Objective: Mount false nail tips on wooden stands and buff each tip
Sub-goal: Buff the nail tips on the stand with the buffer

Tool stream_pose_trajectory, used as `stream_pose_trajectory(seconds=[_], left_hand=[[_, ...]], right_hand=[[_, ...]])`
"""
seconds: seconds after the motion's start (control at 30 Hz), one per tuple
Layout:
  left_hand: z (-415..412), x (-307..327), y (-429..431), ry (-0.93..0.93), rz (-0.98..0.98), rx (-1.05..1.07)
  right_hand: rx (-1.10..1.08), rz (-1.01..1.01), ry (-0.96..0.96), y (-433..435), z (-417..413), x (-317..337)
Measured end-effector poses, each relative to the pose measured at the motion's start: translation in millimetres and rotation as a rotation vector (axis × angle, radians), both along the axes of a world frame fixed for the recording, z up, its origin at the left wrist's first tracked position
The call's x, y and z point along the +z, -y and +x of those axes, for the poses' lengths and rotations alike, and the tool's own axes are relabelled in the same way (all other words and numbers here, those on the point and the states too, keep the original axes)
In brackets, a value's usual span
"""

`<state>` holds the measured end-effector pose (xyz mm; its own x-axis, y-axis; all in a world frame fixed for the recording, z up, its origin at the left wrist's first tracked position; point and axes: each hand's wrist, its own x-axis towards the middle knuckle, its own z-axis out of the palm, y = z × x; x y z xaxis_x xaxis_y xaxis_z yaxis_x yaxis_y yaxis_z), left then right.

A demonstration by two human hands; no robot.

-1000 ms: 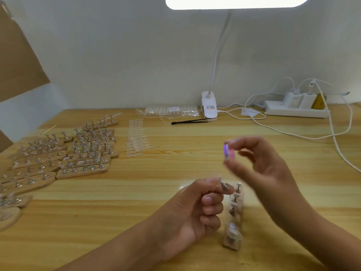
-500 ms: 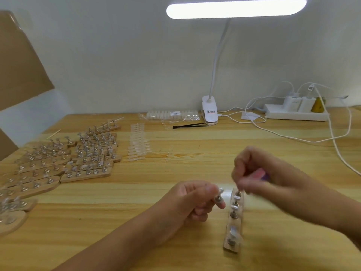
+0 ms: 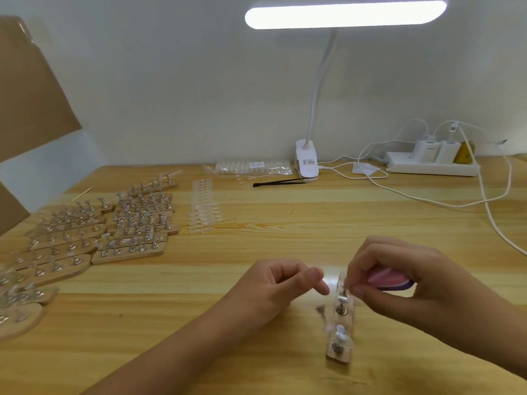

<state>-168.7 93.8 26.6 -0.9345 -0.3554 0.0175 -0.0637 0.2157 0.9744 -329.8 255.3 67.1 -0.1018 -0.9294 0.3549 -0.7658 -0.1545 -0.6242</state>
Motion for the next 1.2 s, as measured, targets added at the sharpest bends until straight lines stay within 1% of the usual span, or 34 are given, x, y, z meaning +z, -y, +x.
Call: stream_pose_trajectory(seconds=[0.1,0.17,0.27,0.33,0.37,0.43,0.47,0.57,0.63,0.7,0.77,0.83,0.9,0.93,1.0,1.07,1.1,1.17,1.2], left_hand=[[-1.4,-5.2,1.1,0.027,-0.049,0.044],[-0.4,-7.4,1.0,0.012,-0.141,0.067],[4.4,2.8,9.0,-0.008,-0.294,0.083],[8.8,11.6,23.0,-0.014,-0.447,0.138],[10.6,14.9,31.0,0.006,-0.562,0.176],[13.2,18.7,41.9,0.109,-0.745,0.219],[14.1,19.0,44.5,0.167,-0.773,0.223],[13.0,12.8,41.1,0.256,-0.706,0.196],[9.1,3.8,35.4,0.263,-0.736,0.187],[3.3,-5.7,30.1,0.245,-0.836,0.193],[-1.6,-13.0,26.5,0.202,-0.871,0.201],[-5.5,-16.1,25.2,0.159,-0.872,0.204],[-7.9,-15.2,23.8,0.118,-0.841,0.216],[-7.8,-13.6,22.9,0.087,-0.786,0.232],[-4.8,-9.2,20.2,0.005,-0.561,0.244],[-0.5,-4.5,15.7,-0.048,-0.287,0.176],[0.7,-2.8,12.6,-0.062,-0.181,0.128],[0.8,-1.4,6.0,-0.079,-0.046,0.055],[0.5,-1.0,2.5,-0.085,-0.006,0.029]], right_hand=[[-0.018,0.054,0.023,-3.6,-1.0,-16.0],[-0.031,0.079,0.017,-3.7,-2.9,-23.1],[-0.075,0.062,-0.008,-2.7,-12.3,-24.0],[-0.109,0.045,-0.007,-2.8,-16.7,-22.2],[-0.13,0.048,-0.005,-3.0,-18.9,-22.1],[-0.187,0.074,-0.055,-4.3,-24.3,-24.7],[-0.22,0.101,-0.103,-4.7,-27.6,-26.5],[-0.264,0.249,-0.231,-7.2,-38.2,-31.4],[-0.199,0.358,-0.215,-8.7,-42.1,-31.4],[-0.114,0.426,-0.134,-8.8,-41.4,-29.4],[-0.074,0.445,-0.121,-8.5,-39.7,-29.1],[-0.085,0.449,-0.141,-8.0,-38.1,-29.8],[-0.122,0.426,-0.161,-7.8,-38.8,-32.6],[-0.146,0.395,-0.176,-7.5,-39.8,-33.7],[-0.185,0.288,-0.163,-6.6,-40.0,-33.7],[-0.197,0.136,-0.067,-6.3,-36.4,-31.4],[-0.181,0.06,-0.004,-6.0,-33.5,-29.3],[-0.113,-0.057,0.085,-6.0,-25.3,-23.7],[-0.072,-0.096,0.097,-5.8,-21.0,-21.9]])
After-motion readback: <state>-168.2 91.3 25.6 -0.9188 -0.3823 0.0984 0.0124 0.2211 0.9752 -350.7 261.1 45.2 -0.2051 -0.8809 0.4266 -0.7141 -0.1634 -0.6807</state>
